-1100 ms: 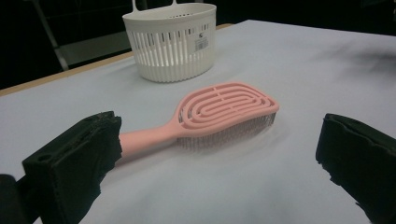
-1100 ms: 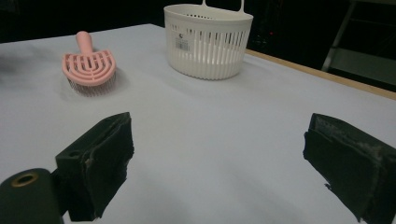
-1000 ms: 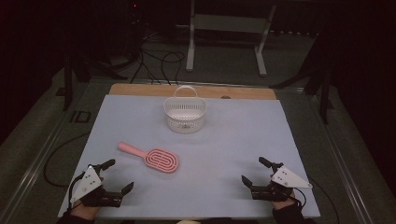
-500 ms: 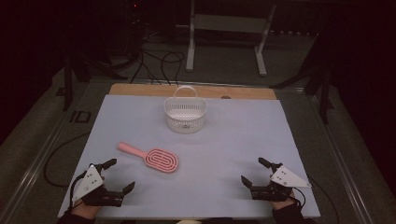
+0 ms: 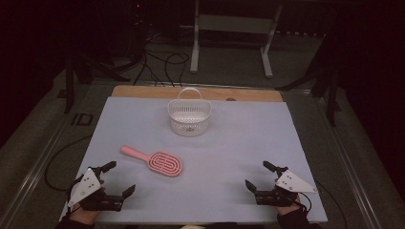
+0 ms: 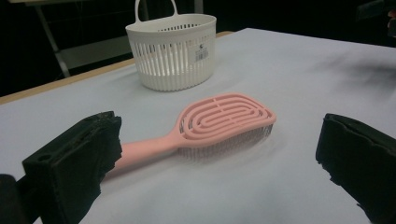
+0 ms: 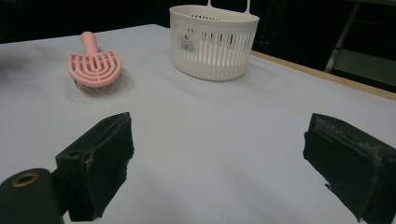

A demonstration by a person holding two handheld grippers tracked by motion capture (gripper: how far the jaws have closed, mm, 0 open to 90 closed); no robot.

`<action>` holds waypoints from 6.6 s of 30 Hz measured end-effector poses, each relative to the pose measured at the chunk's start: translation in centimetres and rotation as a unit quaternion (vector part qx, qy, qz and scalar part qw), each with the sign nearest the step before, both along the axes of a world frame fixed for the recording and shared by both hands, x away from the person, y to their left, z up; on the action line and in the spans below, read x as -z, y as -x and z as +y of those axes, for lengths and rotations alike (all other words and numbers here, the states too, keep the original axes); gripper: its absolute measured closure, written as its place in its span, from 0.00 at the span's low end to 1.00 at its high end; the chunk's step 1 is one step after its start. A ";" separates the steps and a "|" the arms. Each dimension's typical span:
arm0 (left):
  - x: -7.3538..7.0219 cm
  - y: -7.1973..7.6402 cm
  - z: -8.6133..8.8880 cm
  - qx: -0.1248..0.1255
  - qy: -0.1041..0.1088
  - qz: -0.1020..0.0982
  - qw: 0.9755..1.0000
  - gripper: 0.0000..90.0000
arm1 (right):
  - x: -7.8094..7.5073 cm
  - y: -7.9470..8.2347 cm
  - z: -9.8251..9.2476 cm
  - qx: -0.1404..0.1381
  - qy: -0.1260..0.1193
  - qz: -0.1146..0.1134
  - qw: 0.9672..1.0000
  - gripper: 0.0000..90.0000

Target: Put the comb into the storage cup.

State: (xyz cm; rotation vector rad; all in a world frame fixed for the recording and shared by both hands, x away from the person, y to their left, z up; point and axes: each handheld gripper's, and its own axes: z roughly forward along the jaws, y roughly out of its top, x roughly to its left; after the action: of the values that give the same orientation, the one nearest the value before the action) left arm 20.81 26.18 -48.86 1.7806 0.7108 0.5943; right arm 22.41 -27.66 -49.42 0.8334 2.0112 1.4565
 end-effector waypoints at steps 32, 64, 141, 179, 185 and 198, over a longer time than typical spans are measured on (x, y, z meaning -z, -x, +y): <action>-5.2 -1.5 0.0 0.030 -0.002 -0.002 1.000 0.00 | -0.2 0.1 0.2 0.000 -0.006 -0.004 1.000 0.09; -9.0 -7.2 -1.9 0.047 -0.029 0.000 0.998 0.00 | -0.4 0.3 0.2 -0.003 -0.009 -0.011 1.000 0.09; -0.9 -16.7 -0.1 -0.005 -0.200 0.176 0.964 1.00 | -0.4 0.3 0.1 -0.004 -0.012 -0.010 1.000 0.09; -0.2 -16.4 -1.5 0.010 -0.269 0.219 0.938 1.00 | -0.4 0.3 0.0 -0.002 -0.014 -0.012 1.000 0.09; -0.3 -15.9 -1.5 0.018 -0.273 0.222 0.936 1.00 | -0.4 0.3 0.1 -0.002 -0.014 -0.011 1.000 0.09; 0.2 -14.8 -1.2 0.027 -0.273 0.229 0.934 1.00 | -0.5 0.3 0.0 0.000 -0.015 -0.011 1.000 0.09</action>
State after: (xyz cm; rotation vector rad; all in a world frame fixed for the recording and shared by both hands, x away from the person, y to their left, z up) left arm 35.59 24.93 -49.02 2.4983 0.8592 0.3540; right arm 22.12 -27.70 -48.94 0.8272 1.9785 1.4920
